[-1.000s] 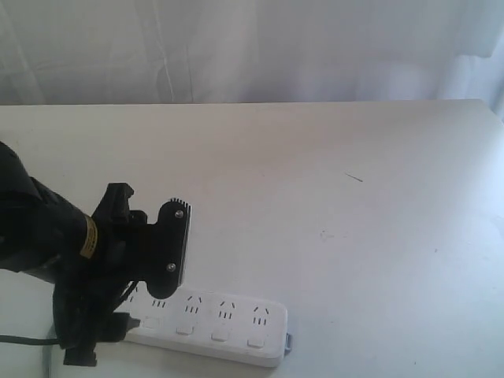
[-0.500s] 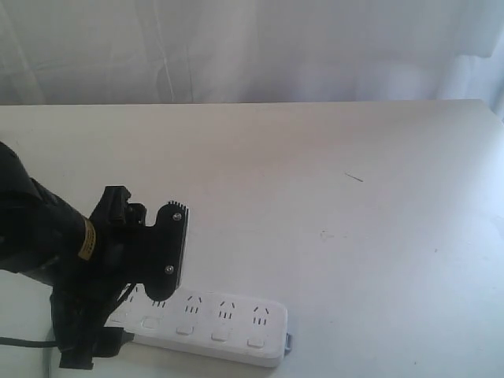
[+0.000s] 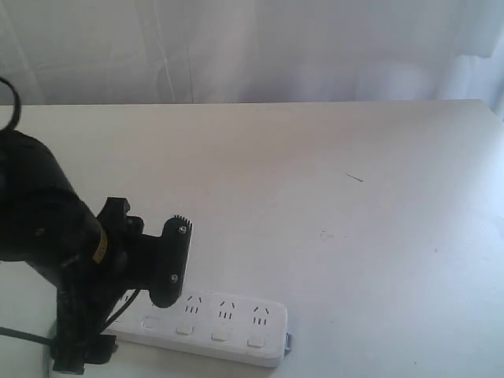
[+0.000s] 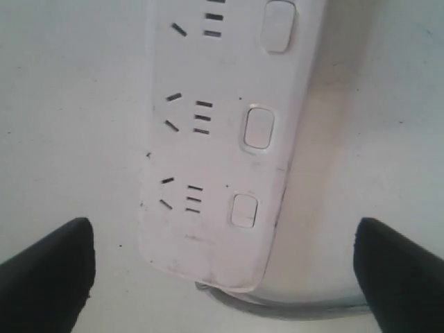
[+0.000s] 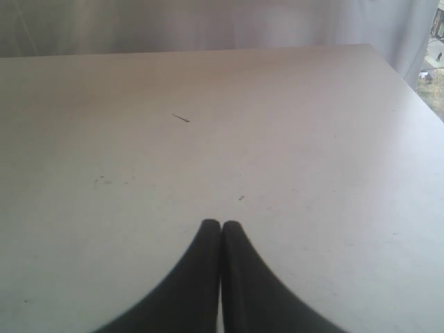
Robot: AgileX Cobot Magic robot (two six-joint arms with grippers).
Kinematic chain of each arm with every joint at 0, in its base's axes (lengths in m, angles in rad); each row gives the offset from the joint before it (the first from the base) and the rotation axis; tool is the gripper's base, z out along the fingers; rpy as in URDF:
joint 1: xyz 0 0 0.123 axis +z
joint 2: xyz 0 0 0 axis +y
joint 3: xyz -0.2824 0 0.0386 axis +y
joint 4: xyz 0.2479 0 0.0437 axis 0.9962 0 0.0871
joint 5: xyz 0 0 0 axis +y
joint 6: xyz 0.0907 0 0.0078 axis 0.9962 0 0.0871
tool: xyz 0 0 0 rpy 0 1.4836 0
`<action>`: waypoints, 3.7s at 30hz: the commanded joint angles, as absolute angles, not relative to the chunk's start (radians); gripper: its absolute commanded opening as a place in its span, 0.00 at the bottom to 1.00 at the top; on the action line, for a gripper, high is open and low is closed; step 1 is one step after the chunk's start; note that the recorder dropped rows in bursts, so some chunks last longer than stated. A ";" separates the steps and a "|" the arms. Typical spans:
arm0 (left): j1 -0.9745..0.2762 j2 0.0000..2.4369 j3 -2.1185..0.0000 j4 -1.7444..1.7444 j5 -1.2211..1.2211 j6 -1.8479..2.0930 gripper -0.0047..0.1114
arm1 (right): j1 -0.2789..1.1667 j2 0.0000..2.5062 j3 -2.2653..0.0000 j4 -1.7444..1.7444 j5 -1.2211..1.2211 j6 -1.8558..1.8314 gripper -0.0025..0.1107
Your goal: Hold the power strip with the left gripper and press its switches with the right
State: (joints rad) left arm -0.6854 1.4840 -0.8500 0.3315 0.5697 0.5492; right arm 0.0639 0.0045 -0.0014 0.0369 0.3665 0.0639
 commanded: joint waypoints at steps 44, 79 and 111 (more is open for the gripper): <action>-0.679 1.735 -0.942 0.292 0.601 0.651 0.94 | 0.061 0.000 0.000 0.032 0.354 0.065 0.02; -0.540 1.735 -0.823 0.129 0.493 1.062 0.94 | 0.061 0.000 0.000 0.032 0.354 0.065 0.02; -0.538 1.735 -0.879 0.022 0.212 0.832 0.04 | 0.061 0.000 0.000 0.032 0.354 0.065 0.02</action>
State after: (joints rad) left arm -0.5364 1.6994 -0.8591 0.0305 0.3091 0.8563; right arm 0.0639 0.0045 -0.0014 0.0369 0.3665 0.0639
